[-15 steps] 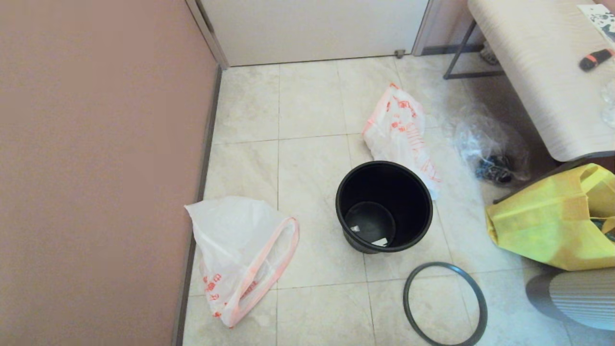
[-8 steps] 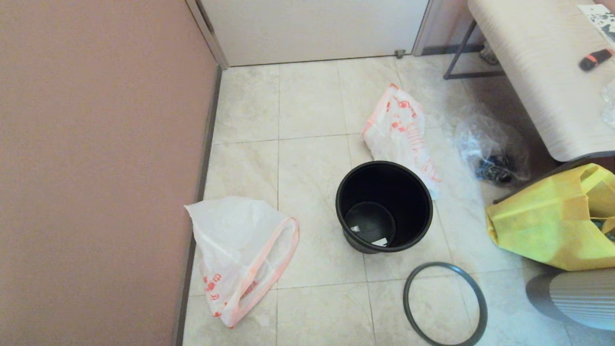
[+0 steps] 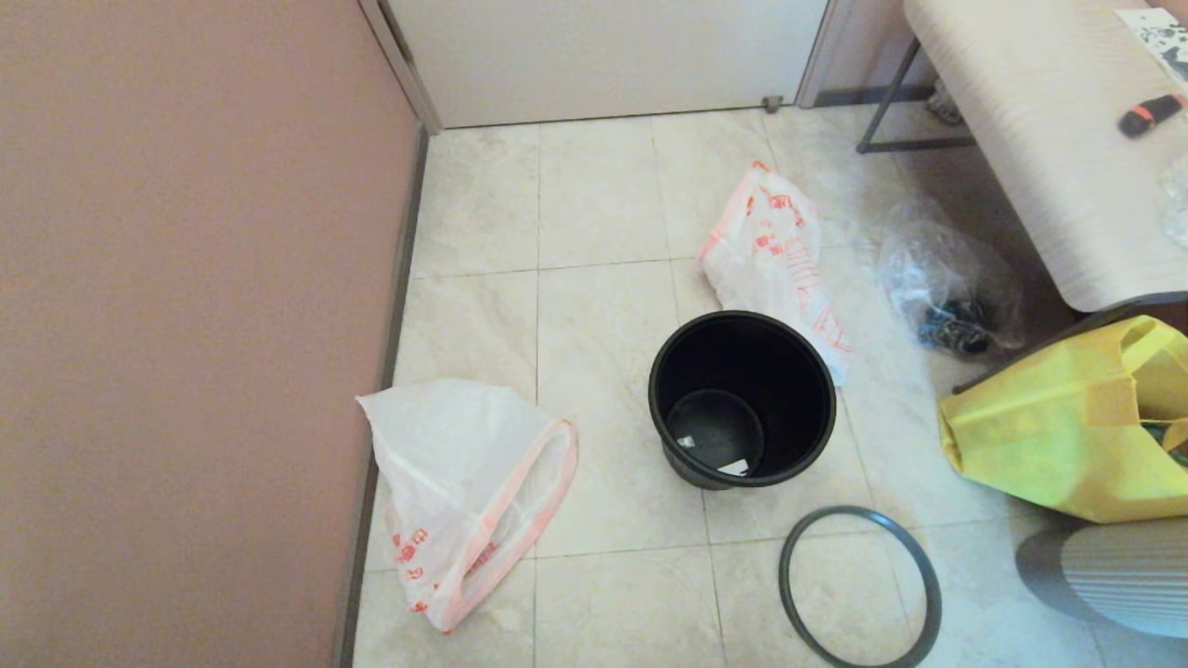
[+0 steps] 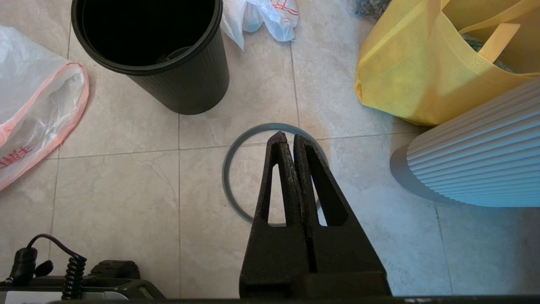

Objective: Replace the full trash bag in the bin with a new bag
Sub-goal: Pick up a new trash bag

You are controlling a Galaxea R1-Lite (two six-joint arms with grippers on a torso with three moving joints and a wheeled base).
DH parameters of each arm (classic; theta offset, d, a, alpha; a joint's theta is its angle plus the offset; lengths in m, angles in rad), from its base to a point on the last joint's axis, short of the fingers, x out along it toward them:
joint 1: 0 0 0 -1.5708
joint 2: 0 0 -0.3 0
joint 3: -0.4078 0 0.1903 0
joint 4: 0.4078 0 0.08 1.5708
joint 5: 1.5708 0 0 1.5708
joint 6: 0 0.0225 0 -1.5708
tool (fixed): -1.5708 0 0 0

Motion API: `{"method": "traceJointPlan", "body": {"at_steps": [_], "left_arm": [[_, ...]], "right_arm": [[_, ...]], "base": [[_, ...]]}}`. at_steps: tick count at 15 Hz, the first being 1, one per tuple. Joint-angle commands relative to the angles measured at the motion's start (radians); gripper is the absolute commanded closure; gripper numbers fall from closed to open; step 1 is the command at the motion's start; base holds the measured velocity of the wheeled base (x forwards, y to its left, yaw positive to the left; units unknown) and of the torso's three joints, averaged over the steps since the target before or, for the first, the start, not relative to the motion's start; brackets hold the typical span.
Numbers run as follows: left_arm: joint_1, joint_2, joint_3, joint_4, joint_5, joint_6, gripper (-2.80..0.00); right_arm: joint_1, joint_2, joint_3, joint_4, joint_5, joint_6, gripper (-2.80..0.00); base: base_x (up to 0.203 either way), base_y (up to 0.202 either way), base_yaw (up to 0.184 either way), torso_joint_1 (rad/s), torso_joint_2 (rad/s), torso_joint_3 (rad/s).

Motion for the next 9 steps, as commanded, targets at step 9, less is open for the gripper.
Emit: {"method": "traceJointPlan", "body": {"at_steps": [9], "left_arm": [[0.003,0.227,-0.184,-0.009,0.038,-0.048,0.0]], "right_arm": [[0.001,0.003,0.0,0.0,0.0,0.0,0.0]], "base": [[0.0,0.0,0.0,0.0,0.0,0.0]]}}
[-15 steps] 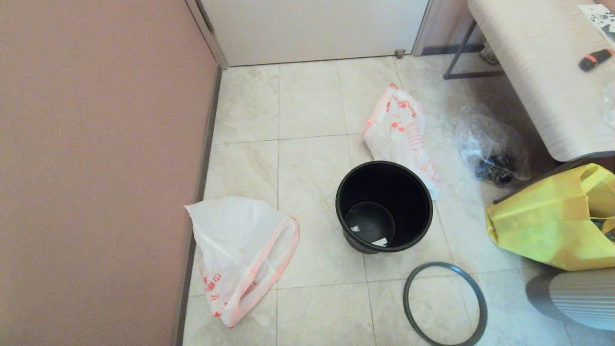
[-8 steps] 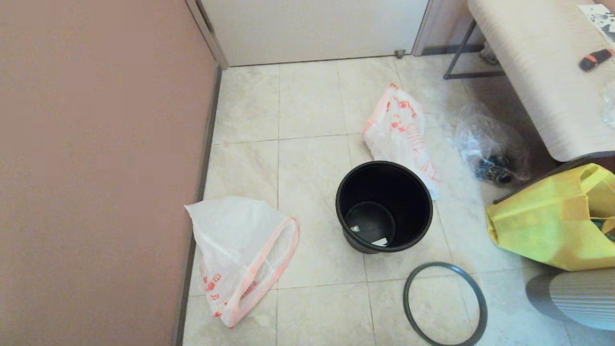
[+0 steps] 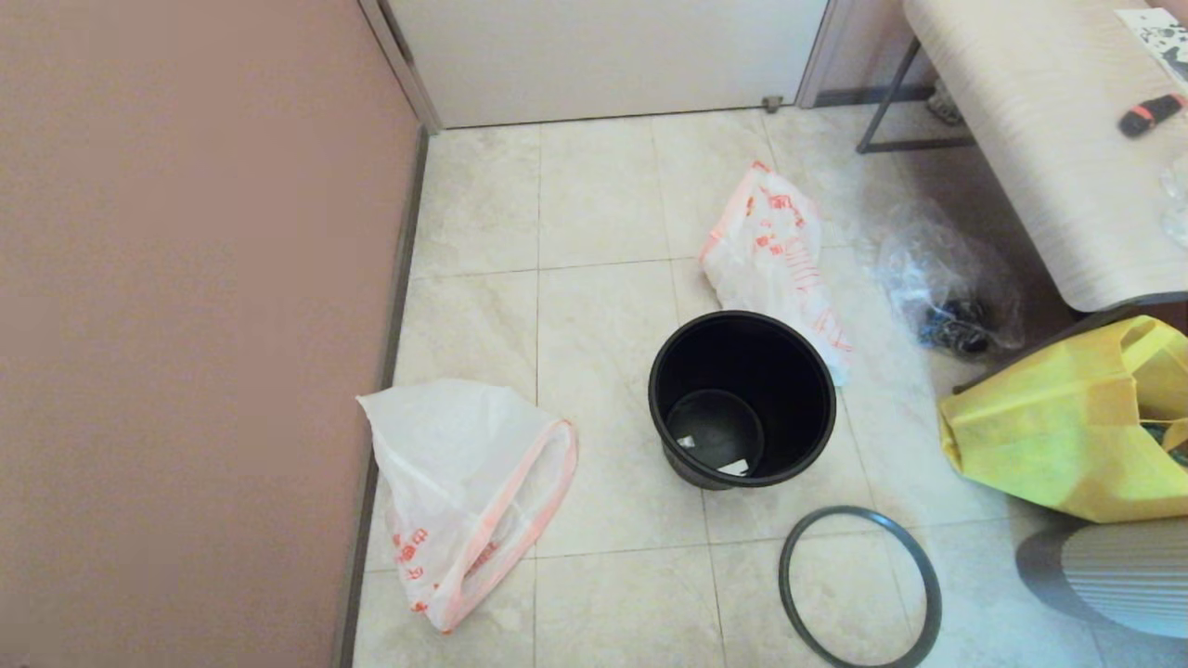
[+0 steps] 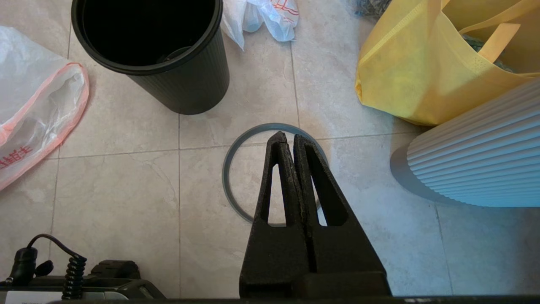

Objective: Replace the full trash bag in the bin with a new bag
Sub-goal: Pick up a new trash bag

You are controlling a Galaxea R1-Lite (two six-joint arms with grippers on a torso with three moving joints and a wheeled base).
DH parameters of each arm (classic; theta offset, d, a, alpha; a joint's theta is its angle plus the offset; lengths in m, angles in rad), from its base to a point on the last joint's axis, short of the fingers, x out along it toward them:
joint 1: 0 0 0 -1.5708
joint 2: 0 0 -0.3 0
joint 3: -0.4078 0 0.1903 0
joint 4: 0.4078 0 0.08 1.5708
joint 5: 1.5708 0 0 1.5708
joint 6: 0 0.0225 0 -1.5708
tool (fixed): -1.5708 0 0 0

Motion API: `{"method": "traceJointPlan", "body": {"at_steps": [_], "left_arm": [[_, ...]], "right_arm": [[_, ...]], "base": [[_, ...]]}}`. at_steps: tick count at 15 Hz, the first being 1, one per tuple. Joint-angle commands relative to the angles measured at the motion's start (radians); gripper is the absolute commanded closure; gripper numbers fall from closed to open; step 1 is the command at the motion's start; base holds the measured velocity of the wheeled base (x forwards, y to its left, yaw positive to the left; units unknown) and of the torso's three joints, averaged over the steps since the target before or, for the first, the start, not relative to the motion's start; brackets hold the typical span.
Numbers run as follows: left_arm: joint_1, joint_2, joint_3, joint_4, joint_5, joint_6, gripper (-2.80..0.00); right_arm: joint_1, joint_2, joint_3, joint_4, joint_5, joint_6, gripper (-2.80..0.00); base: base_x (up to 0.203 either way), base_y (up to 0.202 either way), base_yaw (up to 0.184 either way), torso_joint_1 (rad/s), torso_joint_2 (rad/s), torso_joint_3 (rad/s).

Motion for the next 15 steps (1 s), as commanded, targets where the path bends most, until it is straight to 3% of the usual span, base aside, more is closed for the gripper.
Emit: {"method": "traceJointPlan", "body": {"at_steps": [1,4,6,9,15], "left_arm": [[0.001,0.137,-0.09,-0.002,0.003,-0.009,0.0],[0.004,0.296,-0.243,-0.004,0.005,-0.001,0.0],[0.004,0.375,-0.312,-0.003,0.003,0.093,0.0],[0.003,0.508,-0.337,-0.013,0.0,0.185,0.0],[-0.01,0.823,-0.335,-0.118,0.022,0.298,0.0]], "right_arm": [[0.0,0.002,0.0,0.0,0.0,-0.001,0.0],[0.001,0.001,0.0,0.0,0.0,0.0,0.0],[0.0,0.002,0.0,0.0,0.0,0.0,0.0],[0.001,0.002,0.0,0.0,0.0,0.0,0.0],[0.001,0.002,0.0,0.0,0.0,0.0,0.0]], "base": [[0.0,0.0,0.0,0.0,0.0,0.0],[0.0,0.0,0.0,0.0,0.0,0.0],[0.0,0.0,0.0,0.0,0.0,0.0],[0.0,0.0,0.0,0.0,0.0,0.0],[0.0,0.0,0.0,0.0,0.0,0.0]]}}
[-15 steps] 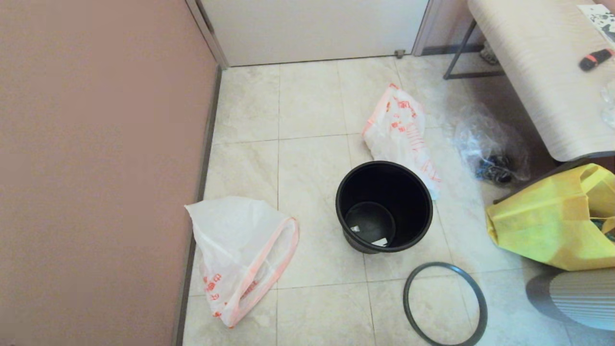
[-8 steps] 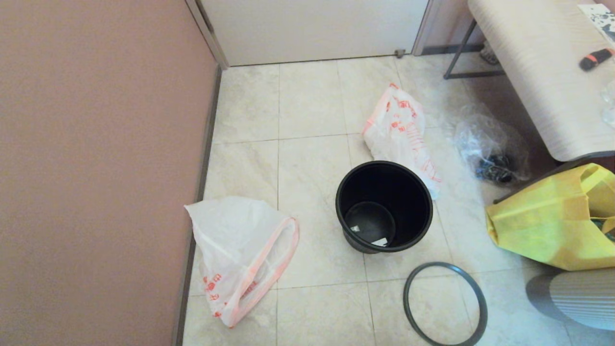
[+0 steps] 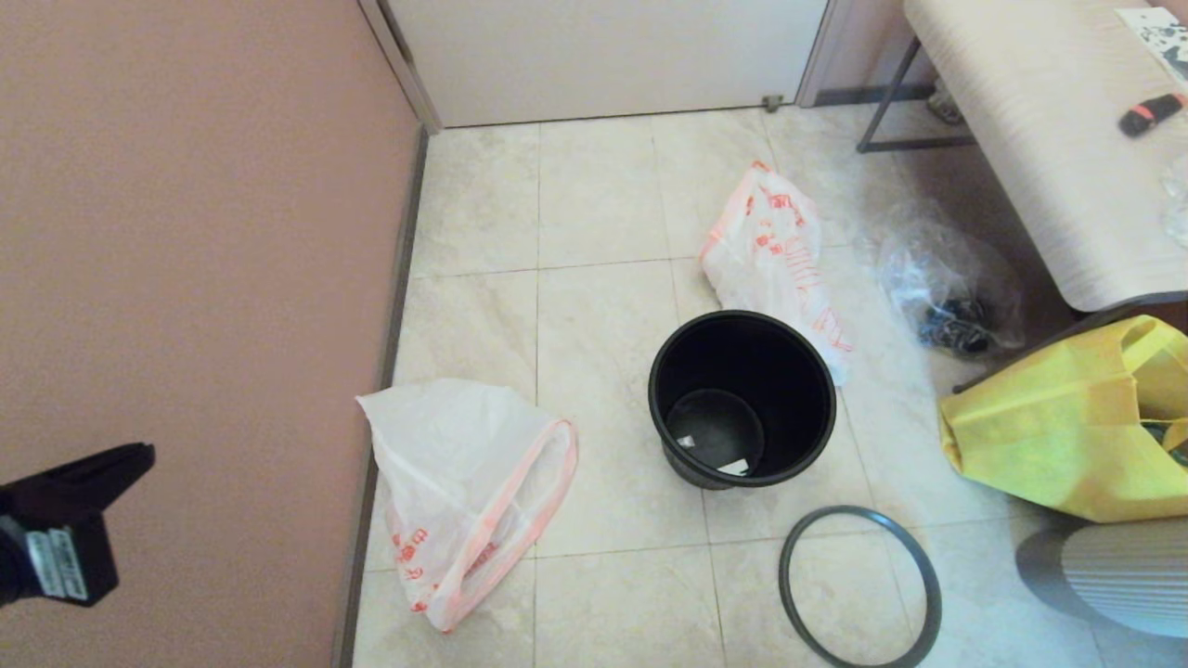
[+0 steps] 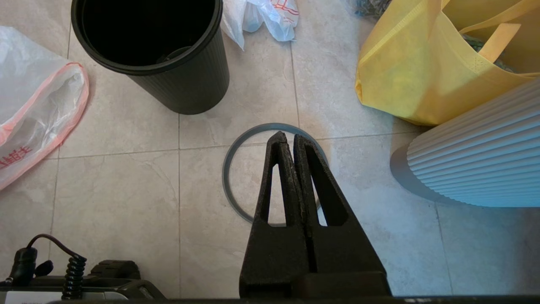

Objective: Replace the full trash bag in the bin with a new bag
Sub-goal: Pick up a new trash bag

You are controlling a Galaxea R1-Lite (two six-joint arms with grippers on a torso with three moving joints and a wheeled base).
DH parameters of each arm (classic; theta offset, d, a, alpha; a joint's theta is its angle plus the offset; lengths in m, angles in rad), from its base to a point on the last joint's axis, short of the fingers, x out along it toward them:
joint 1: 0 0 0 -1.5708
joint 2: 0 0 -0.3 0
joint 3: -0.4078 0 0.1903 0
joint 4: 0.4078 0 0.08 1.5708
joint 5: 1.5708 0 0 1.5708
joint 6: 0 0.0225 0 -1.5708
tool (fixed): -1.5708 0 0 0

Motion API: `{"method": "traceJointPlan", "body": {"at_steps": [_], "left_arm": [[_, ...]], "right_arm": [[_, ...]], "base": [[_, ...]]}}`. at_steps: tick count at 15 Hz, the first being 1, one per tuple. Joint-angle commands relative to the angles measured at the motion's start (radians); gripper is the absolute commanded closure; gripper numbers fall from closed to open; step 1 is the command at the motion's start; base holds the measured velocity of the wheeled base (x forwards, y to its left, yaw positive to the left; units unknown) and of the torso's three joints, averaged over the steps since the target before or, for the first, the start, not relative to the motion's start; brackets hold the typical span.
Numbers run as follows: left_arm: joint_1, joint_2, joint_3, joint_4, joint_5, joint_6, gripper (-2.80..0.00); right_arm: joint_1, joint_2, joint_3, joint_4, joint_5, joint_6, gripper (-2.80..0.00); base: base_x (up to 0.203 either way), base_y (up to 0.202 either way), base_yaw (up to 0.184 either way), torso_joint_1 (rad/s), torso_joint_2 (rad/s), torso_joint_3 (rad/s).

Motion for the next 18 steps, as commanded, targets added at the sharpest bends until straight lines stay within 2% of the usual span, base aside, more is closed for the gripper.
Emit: {"method": "traceJointPlan", "body": {"at_steps": [1,6,10,12,15,18], "left_arm": [[-0.012,0.149,0.007,-0.025,0.018,0.007,0.0],[-0.115,0.471,0.008,-0.18,0.183,-0.004,0.0],[-0.185,0.818,-0.043,-0.388,0.341,-0.009,0.0],[-0.195,0.992,-0.096,-0.462,0.405,-0.012,0.0],[-0.194,1.237,-0.253,-0.516,0.508,-0.047,0.0],[-0.181,1.397,-0.395,-0.531,0.563,-0.103,0.0]], "right_arm": [[0.001,0.002,0.0,0.0,0.0,0.0,0.0],[0.0,0.002,0.0,0.0,0.0,0.001,0.0],[0.001,0.002,0.0,0.0,0.0,0.0,0.0],[0.001,0.002,0.0,0.0,0.0,-0.001,0.0],[0.0,0.002,0.0,0.0,0.0,-0.001,0.0],[0.0,0.002,0.0,0.0,0.0,0.001,0.0]], "base": [[0.0,0.0,0.0,0.0,0.0,0.0],[0.0,0.0,0.0,0.0,0.0,0.0],[0.0,0.0,0.0,0.0,0.0,0.0],[0.0,0.0,0.0,0.0,0.0,0.0],[0.0,0.0,0.0,0.0,0.0,0.0],[0.0,0.0,0.0,0.0,0.0,0.0]]}}
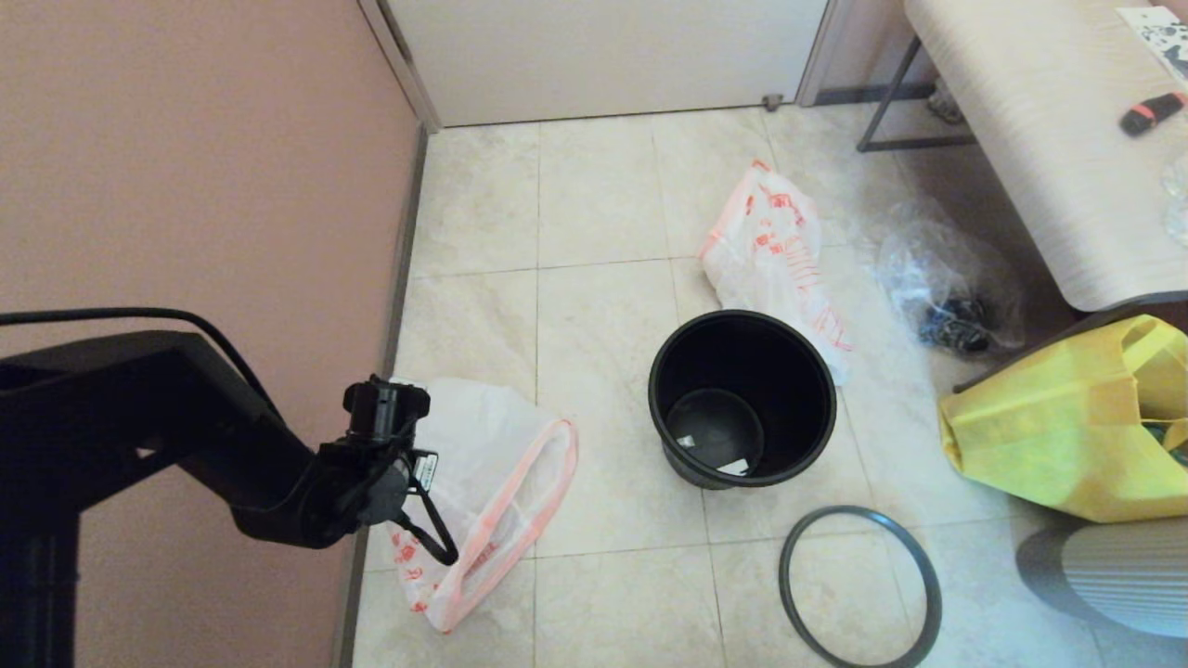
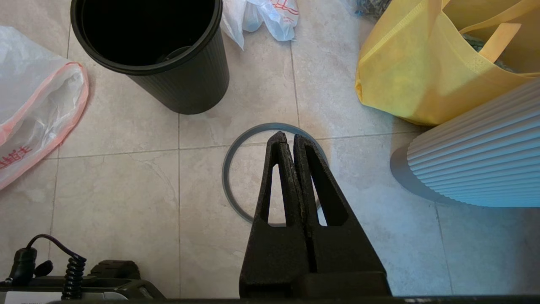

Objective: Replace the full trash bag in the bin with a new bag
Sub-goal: Pick up a new trash bag

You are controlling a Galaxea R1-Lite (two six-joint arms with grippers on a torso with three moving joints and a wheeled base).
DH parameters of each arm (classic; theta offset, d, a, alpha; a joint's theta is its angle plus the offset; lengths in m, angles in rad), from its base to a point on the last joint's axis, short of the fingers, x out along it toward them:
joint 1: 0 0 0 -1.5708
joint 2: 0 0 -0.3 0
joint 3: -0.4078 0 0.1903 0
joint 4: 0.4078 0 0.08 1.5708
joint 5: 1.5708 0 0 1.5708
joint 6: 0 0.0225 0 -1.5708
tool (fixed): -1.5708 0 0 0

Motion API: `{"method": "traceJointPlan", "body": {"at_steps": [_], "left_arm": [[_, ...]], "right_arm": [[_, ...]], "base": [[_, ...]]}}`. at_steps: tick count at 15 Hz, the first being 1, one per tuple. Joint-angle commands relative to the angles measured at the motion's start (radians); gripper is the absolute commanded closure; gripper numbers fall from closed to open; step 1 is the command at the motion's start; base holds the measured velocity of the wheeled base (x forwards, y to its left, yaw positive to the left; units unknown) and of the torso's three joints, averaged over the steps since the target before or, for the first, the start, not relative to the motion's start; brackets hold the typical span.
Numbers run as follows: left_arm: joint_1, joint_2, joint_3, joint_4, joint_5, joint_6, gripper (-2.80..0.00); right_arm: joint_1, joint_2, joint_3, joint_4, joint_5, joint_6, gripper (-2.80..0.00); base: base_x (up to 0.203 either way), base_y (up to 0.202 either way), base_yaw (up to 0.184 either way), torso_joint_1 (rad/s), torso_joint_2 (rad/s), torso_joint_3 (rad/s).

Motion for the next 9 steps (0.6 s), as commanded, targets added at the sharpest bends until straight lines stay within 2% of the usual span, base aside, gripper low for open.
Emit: {"method": "traceJointPlan", "body": {"at_steps": [1,4,6,9], "left_arm": [[0.009,0.129,-0.08,-0.006,0.009,-0.023,-2.8],[0.014,0.182,-0.162,-0.008,0.017,-0.114,-2.8],[0.024,0.221,-0.189,-0.009,0.016,-0.143,-2.8],[0.028,0.275,-0.228,-0.007,-0.043,-0.228,-2.8]], "right_arm": [[0.0,0.001,0.0,0.0,0.0,-0.001,0.0],[0.0,0.001,0.0,0.0,0.0,-0.001,0.0],[0.0,0.001,0.0,0.0,0.0,-0.001,0.0],[0.001,0.001,0.0,0.0,0.0,0.0,0.0]], "base": [[0.0,0.0,0.0,0.0,0.0,0.0],[0.0,0.0,0.0,0.0,0.0,0.0],[0.0,0.0,0.0,0.0,0.0,0.0],[0.0,0.0,0.0,0.0,0.0,0.0]]}}
